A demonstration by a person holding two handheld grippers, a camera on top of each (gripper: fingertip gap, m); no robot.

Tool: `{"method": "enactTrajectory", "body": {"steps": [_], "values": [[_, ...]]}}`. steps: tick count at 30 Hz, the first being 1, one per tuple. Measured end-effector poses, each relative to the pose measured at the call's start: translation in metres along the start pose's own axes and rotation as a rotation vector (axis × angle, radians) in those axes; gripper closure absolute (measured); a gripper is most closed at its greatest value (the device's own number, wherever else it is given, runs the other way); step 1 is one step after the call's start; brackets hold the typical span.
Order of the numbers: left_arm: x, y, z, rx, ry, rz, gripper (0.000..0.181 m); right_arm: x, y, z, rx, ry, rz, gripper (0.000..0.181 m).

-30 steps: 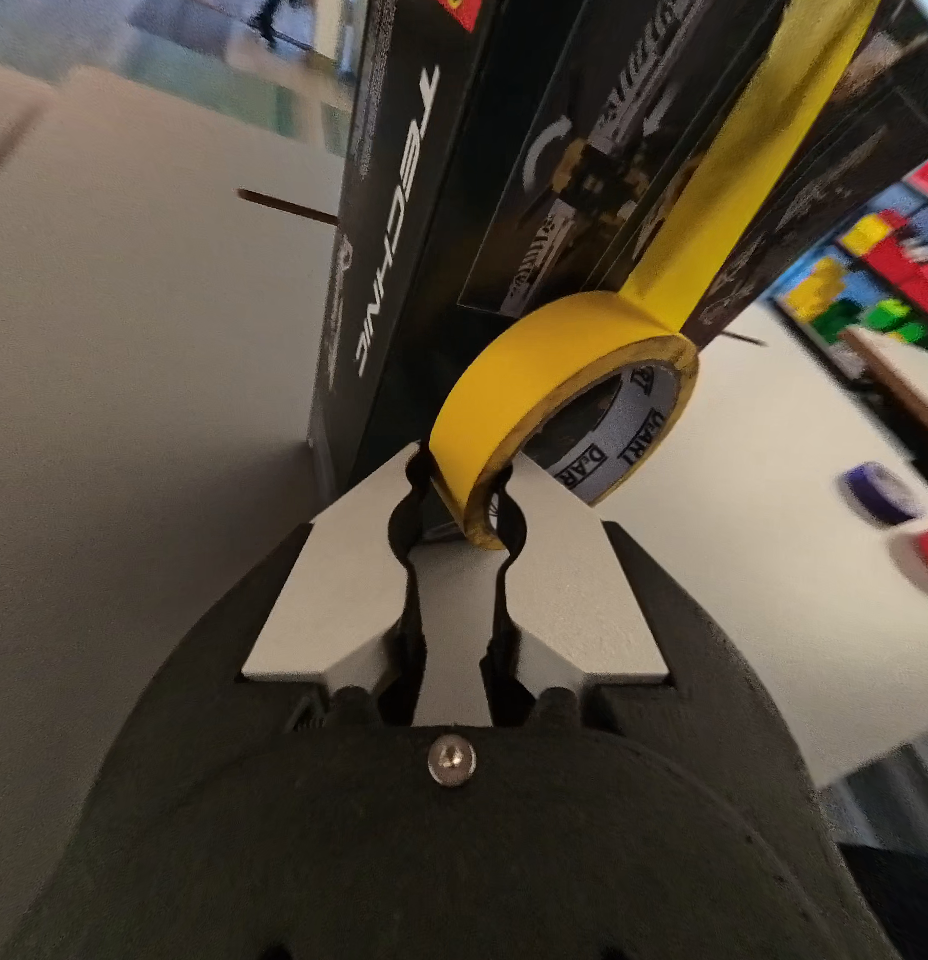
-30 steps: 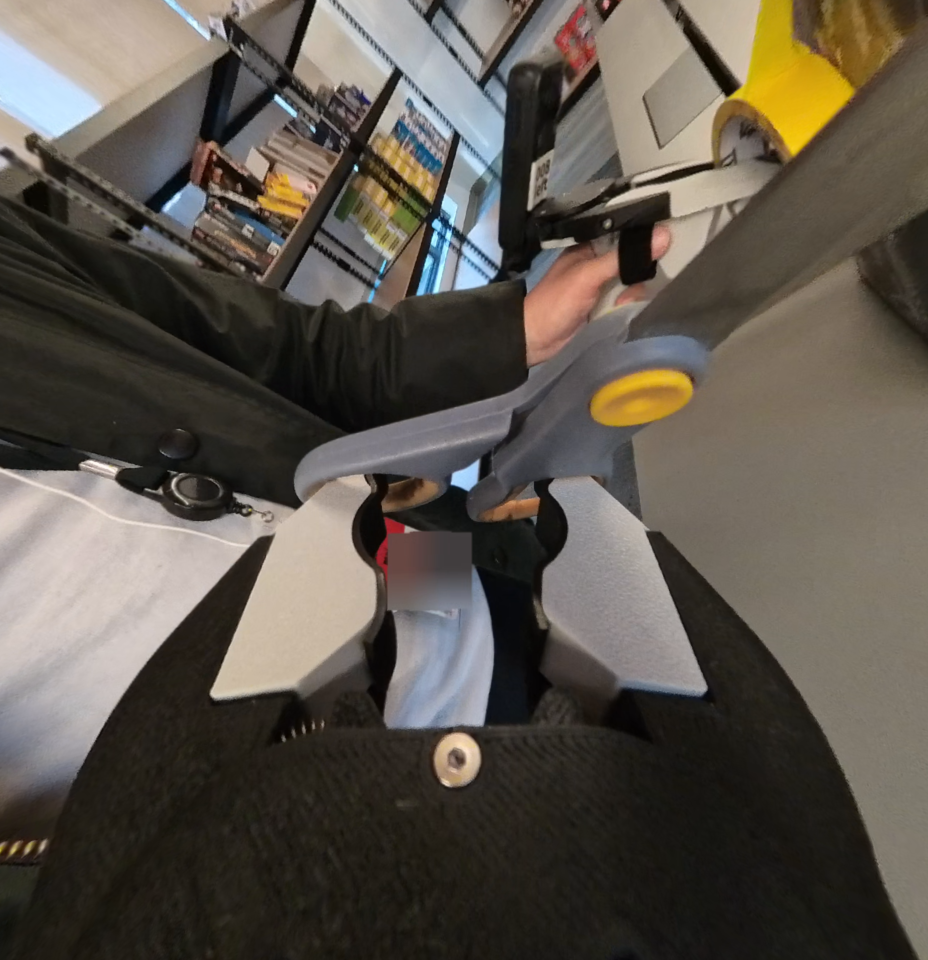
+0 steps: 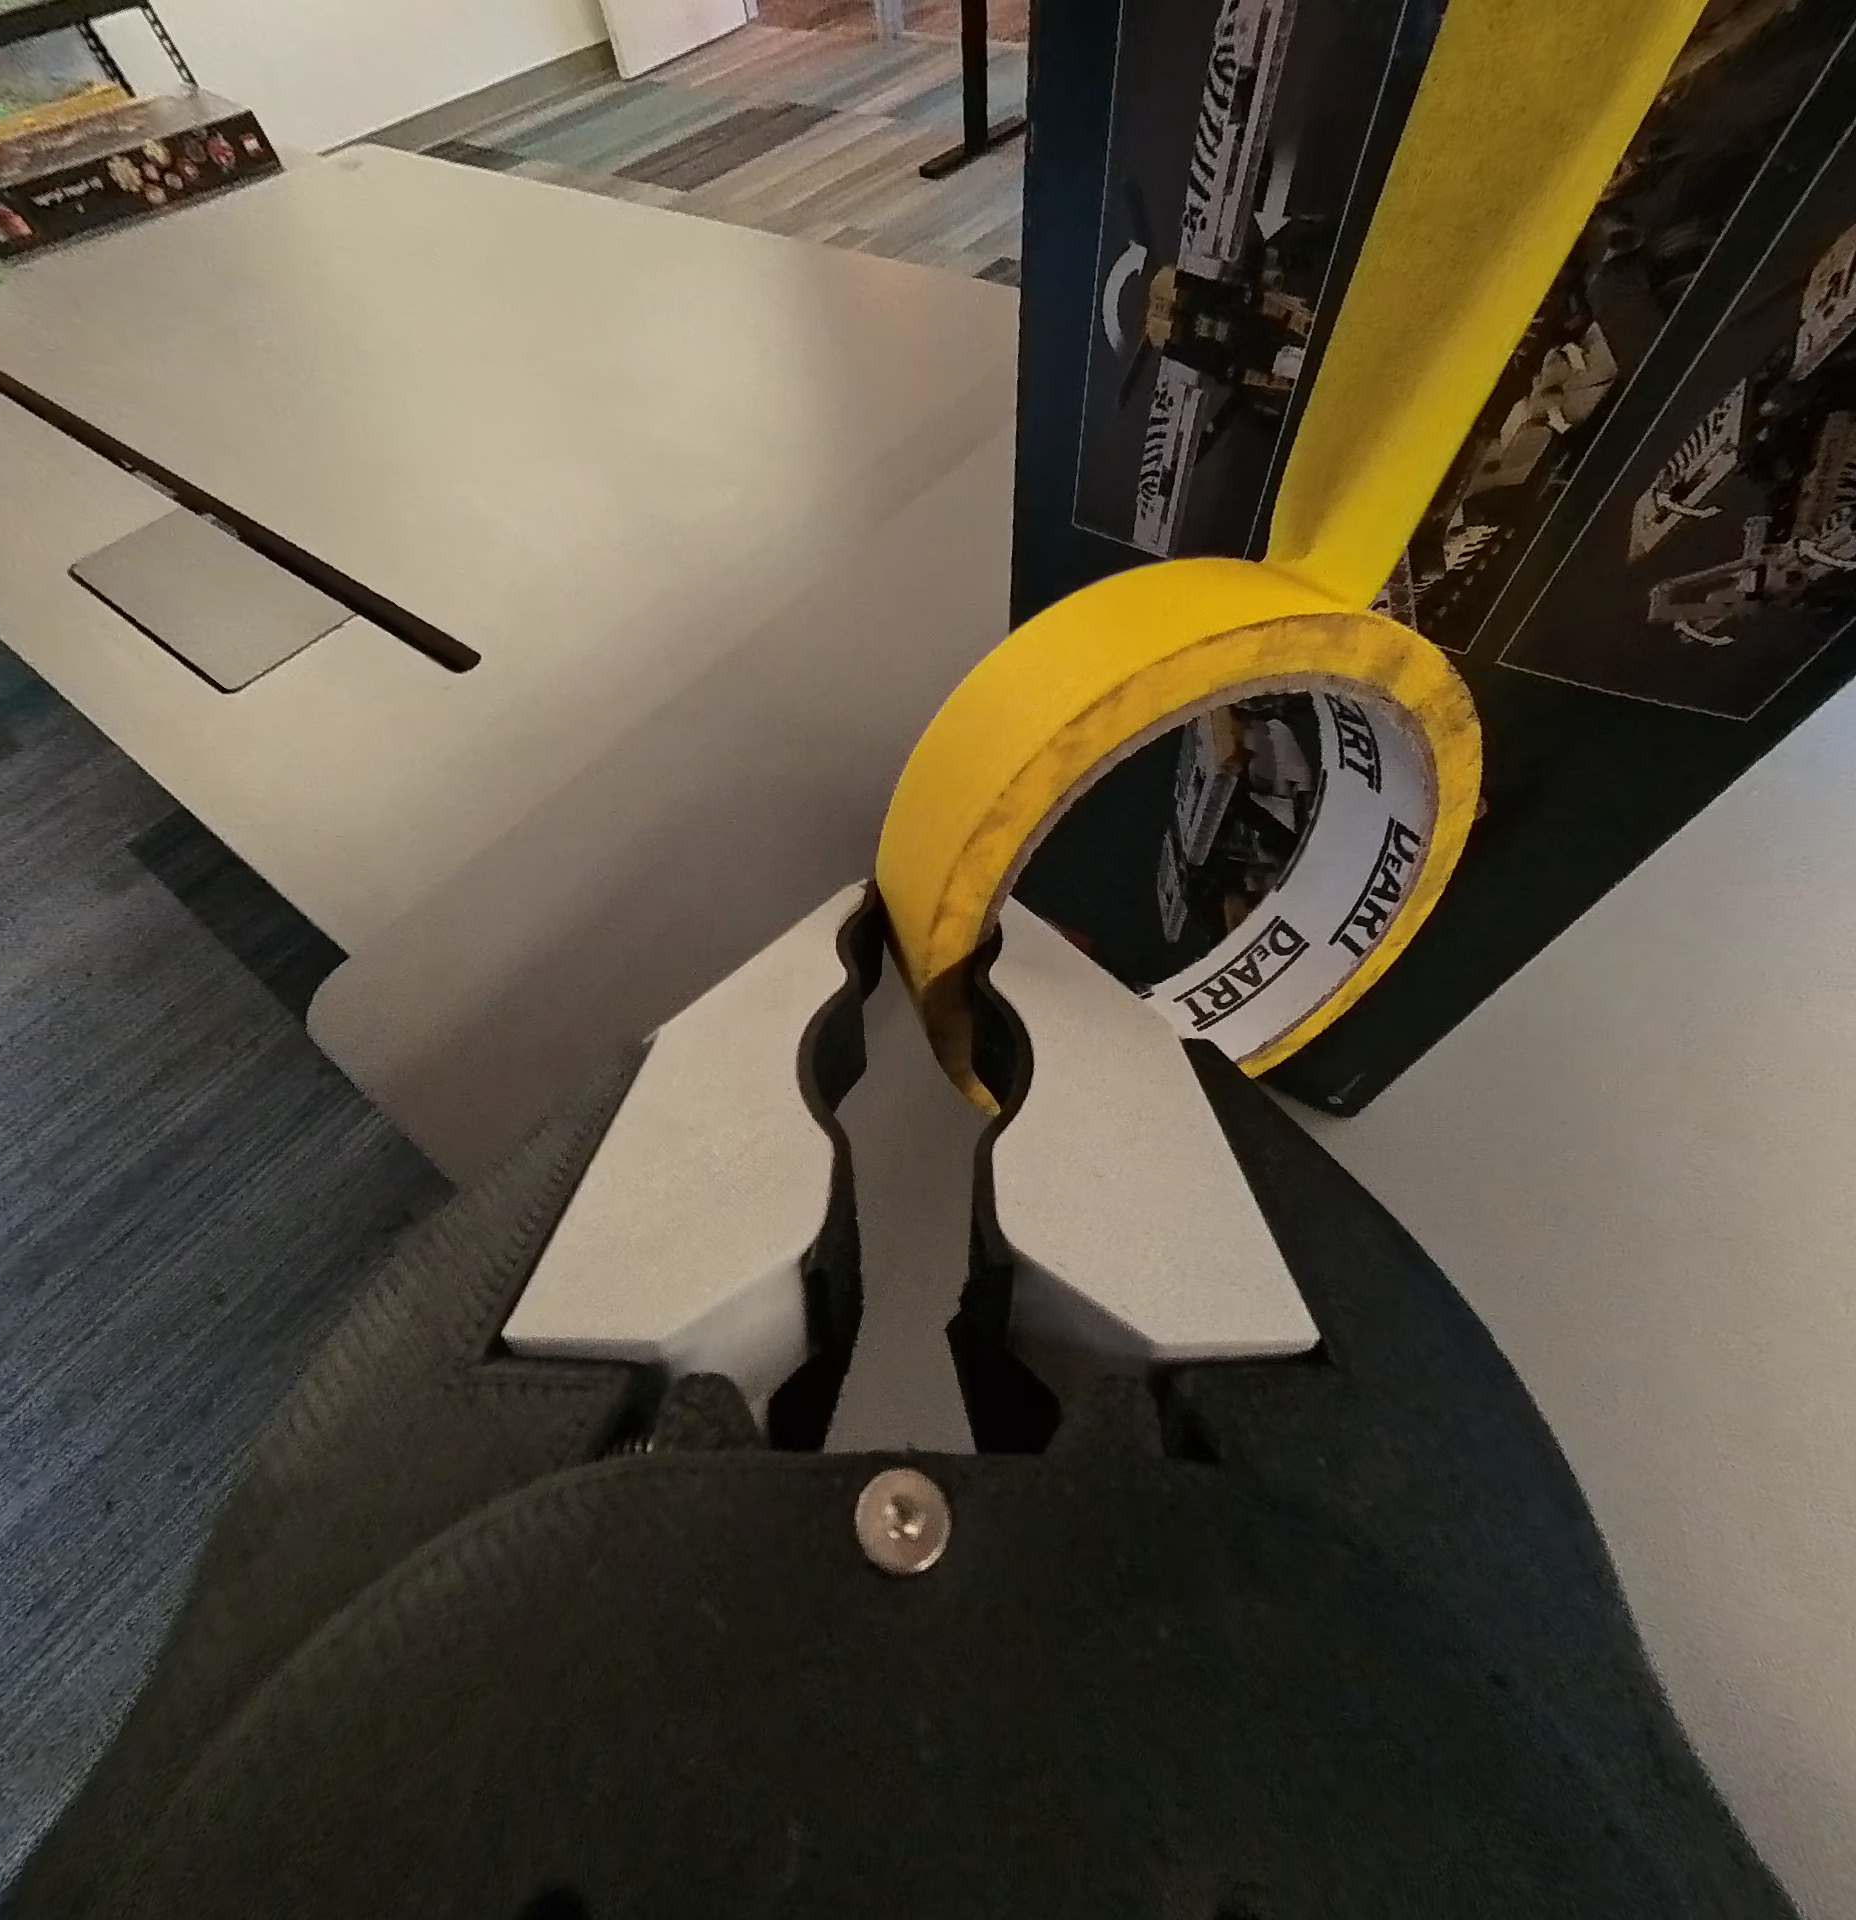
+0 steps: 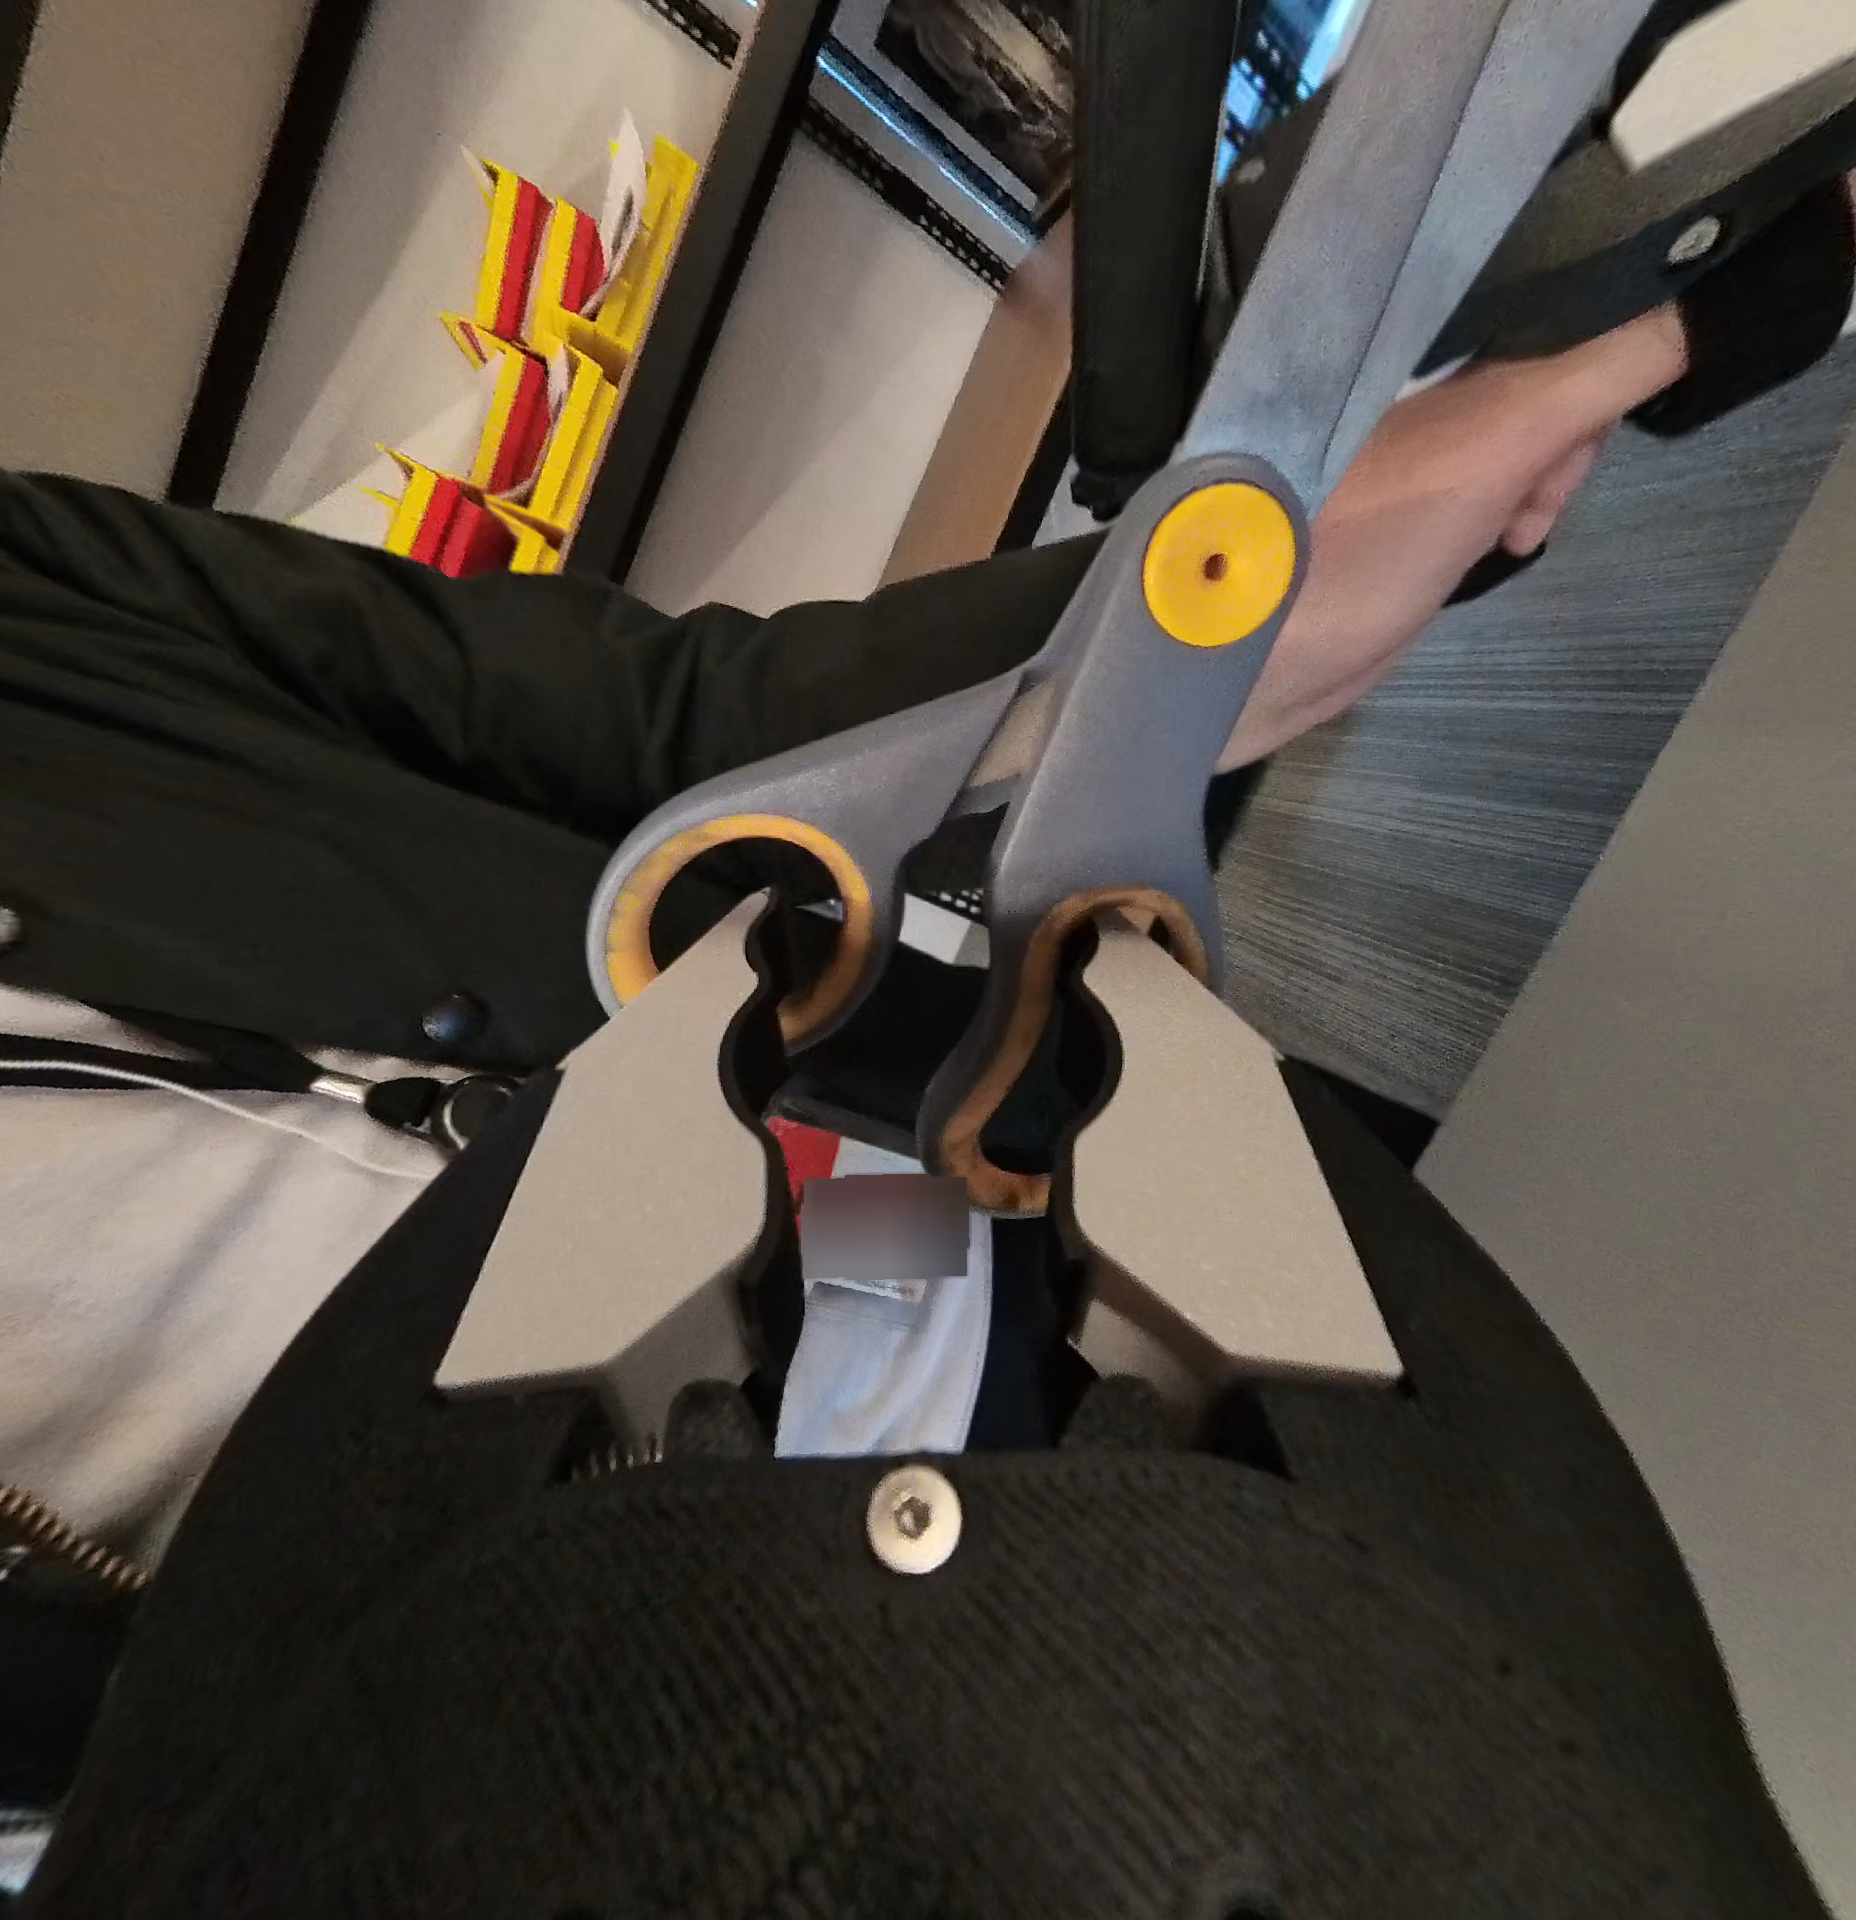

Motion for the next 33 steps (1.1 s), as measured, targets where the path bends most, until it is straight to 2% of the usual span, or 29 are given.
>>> {"method": "enactTrajectory", "body": {"steps": [2,6,10,13,16,21,23,26,33], "values": [[-0.002,0.002,-0.003,-0.015,-0.009,0.004,0.169,0.006,-0.004,0.0,0.025,0.003,-0.025,0.132],[-0.007,0.008,-0.008,-0.072,-0.04,-0.014,0.166,0.006,-0.01,-0.011,-0.049,-0.009,0.005,0.132],[-0.012,0.012,-0.017,-0.158,-0.083,-0.034,0.153,0.002,-0.015,-0.017,-0.085,-0.004,0.055,0.132],[-0.017,0.012,-0.022,-0.246,-0.054,-0.061,0.145,0.006,-0.019,-0.019,-0.09,-0.004,0.047,0.132],[-0.02,0.009,-0.027,-0.396,-0.017,-0.103,0.14,0.01,-0.025,-0.024,-0.101,-0.001,0.035,0.132],[-0.013,0.004,-0.016,-0.539,-0.023,-0.129,0.146,0.007,-0.031,-0.036,-0.115,0.035,0.075,0.132],[-0.014,0.007,-0.009,-0.51,0.021,-0.09,0.157,0.006,-0.032,-0.039,-0.114,0.05,0.083,0.132],[-0.012,0.009,-0.003,-0.42,0.078,-0.039,0.159,0.006,-0.031,-0.044,-0.143,0.053,0.093,0.132],[-0.004,-0.005,-0.001,-0.121,0.237,-0.022,0.16,0.011,-0.028,-0.044,-0.16,0.062,0.142,0.132]]}}
Point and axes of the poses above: each gripper's, where its closed fingertips meet, y out along the fingers, x out of its top, z = x × y across the jaws, the point moved 5 cm from there along -y, back along the fingers, and after that the axes turned 7 degrees about -x, right-handed, at the moved point
